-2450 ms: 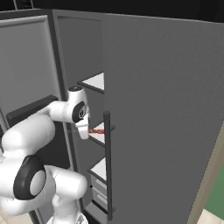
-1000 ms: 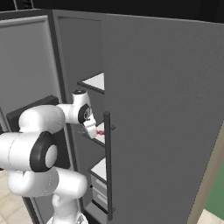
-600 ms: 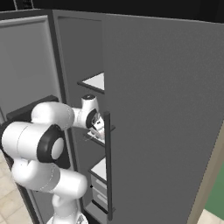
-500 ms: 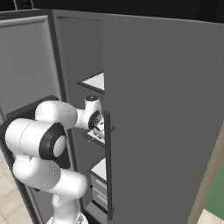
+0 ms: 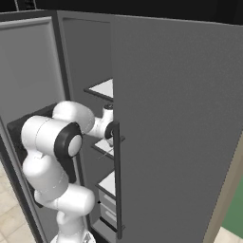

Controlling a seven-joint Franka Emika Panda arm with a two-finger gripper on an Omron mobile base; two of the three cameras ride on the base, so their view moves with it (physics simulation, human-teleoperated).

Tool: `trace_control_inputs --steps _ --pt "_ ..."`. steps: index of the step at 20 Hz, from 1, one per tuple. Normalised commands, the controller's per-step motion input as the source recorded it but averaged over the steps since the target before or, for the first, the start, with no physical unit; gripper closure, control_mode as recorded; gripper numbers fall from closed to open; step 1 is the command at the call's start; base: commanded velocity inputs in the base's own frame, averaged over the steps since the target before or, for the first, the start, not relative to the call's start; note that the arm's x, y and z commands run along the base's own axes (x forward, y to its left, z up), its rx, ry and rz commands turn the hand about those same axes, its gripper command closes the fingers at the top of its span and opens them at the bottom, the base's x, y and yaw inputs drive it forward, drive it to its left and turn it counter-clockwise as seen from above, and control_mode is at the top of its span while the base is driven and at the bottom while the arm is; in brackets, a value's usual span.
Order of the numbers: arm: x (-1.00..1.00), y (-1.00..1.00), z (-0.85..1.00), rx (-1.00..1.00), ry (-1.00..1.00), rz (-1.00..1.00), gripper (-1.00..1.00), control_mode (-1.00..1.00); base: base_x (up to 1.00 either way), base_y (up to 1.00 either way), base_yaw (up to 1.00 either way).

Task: Store the kebab skewer in the freezer for long-term storage. Close the freezer door after placing the cooked food.

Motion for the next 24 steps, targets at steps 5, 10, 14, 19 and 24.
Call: trace_control_inputs --steps 5,10,14,19,24 --pt "0.21 0.00 -0.03 0.00 0.02 -0.06 1.00 -1.00 0.00 0.00 0.00" --pt "0.13 0.00 -0.03 0.00 0.00 -0.06 1.00 -1.00 0.00 0.00 0.00" --pt "0.08 -0.09 -0.16 0.00 0.00 -0.01 1.00 -1.00 0.00 0.00 0.00" --pt "0.06 -0.08 -0.37 0.00 0.00 0.00 1.00 -1.00 0.00 0.00 0.00" --pt "0.03 -0.01 -0.37 0.00 0.00 0.00 1.00 -1.00 0.00 0.00 0.00"
